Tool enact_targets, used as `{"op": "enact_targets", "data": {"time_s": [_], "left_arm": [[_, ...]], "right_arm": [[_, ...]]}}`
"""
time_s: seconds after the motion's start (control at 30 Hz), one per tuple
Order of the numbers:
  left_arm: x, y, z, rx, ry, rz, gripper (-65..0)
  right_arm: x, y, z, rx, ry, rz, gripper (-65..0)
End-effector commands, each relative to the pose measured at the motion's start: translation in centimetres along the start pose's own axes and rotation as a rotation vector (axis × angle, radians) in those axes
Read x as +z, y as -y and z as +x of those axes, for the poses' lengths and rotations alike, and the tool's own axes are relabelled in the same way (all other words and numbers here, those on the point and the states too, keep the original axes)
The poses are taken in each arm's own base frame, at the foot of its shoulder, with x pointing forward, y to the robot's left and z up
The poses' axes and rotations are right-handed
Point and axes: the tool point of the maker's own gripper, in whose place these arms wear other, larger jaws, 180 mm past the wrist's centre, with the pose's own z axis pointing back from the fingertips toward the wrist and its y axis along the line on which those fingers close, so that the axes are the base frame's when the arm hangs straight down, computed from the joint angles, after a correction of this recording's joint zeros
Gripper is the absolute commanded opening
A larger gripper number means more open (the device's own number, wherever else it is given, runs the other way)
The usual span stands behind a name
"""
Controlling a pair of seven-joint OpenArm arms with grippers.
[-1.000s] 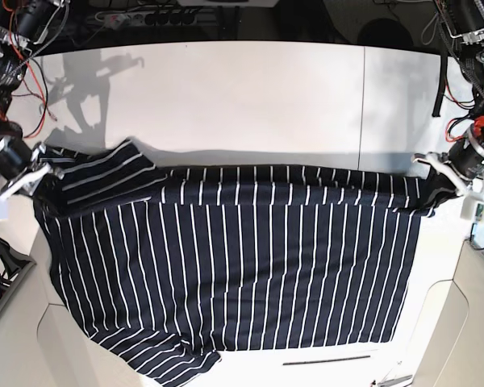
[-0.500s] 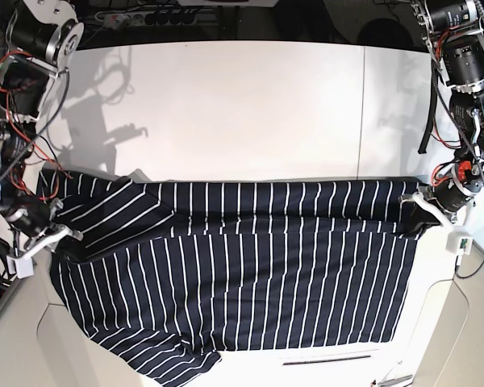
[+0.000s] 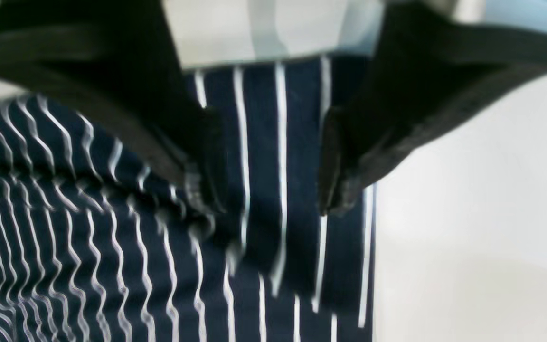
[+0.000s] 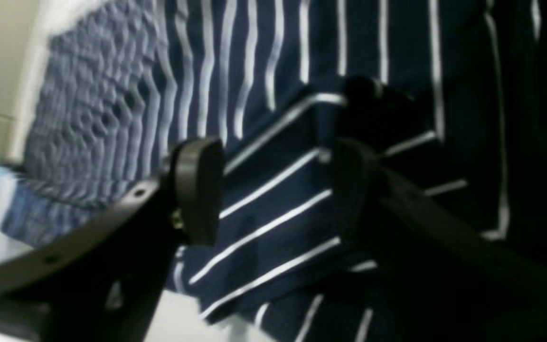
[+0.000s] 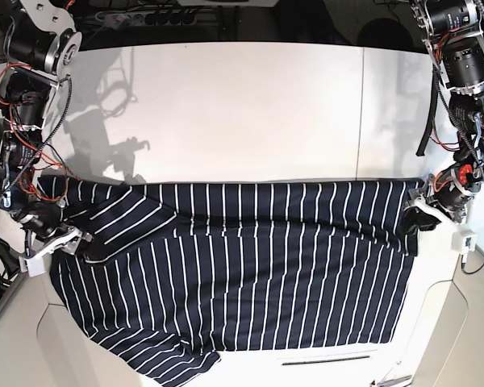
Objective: Fold the T-shirt properly
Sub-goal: 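Lift the shoulder edge with both grippers and pull it toward the robot, then drag the held shoulder edge with both grippers to straighten the shirt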
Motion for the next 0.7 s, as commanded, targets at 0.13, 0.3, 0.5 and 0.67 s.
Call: {"op": "enact_targets", "data": {"time_s": [0.13, 0.3, 0.5, 0.67], "left_arm": [[2.1, -1.1, 2.8, 0.094, 0.077, -0.046, -30.8], [4.0, -3.1, 1.8, 0.177, 0.098, -0.033, -30.8], [4.3, -3.5, -1.0, 0.197, 0.06, -0.018, -30.0], [4.4, -3.6, -2.6, 0.21, 0.053, -0.006, -25.2]], "right_arm": [[4.3, 0.6, 6.0, -0.017, 0.178, 0.009, -29.4], [7.6, 3.5, 5.3, -0.054, 0.22, -0.044, -29.4], [10.0, 7.0, 1.7, -0.107, 0.203, -0.127, -29.4], [11.0, 8.5, -1.3, -0.143, 0.182, -0.17, -29.4]]}}
